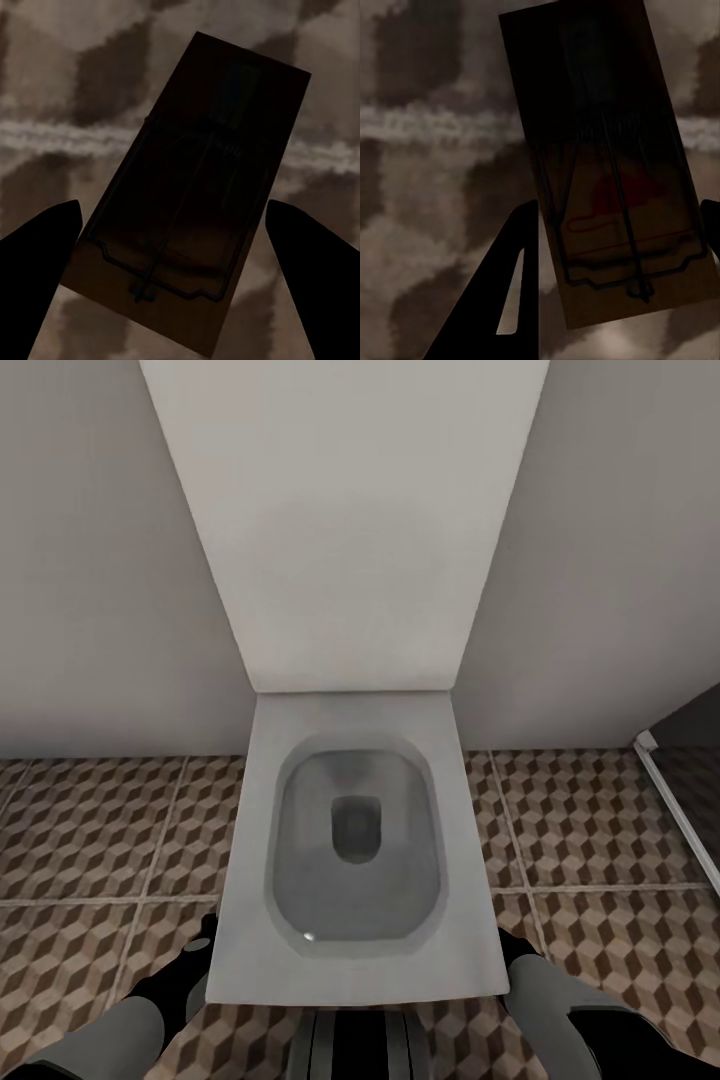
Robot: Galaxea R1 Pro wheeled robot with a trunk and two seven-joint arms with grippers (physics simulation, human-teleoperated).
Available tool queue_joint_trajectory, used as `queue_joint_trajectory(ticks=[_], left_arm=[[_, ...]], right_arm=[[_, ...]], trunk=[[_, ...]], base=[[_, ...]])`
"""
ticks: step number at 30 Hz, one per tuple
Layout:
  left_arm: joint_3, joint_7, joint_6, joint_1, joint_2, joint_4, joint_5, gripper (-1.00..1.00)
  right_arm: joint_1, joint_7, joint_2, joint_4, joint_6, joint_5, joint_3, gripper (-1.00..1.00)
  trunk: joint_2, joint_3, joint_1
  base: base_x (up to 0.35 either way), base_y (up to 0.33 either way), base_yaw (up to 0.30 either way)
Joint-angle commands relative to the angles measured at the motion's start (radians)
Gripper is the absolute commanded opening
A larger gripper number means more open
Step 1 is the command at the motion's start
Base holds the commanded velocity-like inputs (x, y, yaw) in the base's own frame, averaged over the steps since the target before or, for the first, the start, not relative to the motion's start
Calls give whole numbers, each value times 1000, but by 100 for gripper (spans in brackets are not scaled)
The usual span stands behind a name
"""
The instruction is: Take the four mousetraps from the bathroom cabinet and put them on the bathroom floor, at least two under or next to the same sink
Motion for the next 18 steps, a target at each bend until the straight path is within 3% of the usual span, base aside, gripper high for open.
queue_joint_trajectory(ticks=[1,10,18], left_arm=[[-9,7,-3,-1,1,0,7,-100],[-8,7,-3,-1,1,0,7,-100],[-9,7,-3,-1,2,0,9,-100]], right_arm=[[-1,-2,1,-2,6,9,-9,-100],[0,-2,1,-2,6,9,-9,-100],[-1,-2,2,-2,6,9,-8,-100]], trunk=[[0,0,0],[0,0,0],[0,0,0]], base=[[6,0,0],[5,0,0],[136,0,0]])
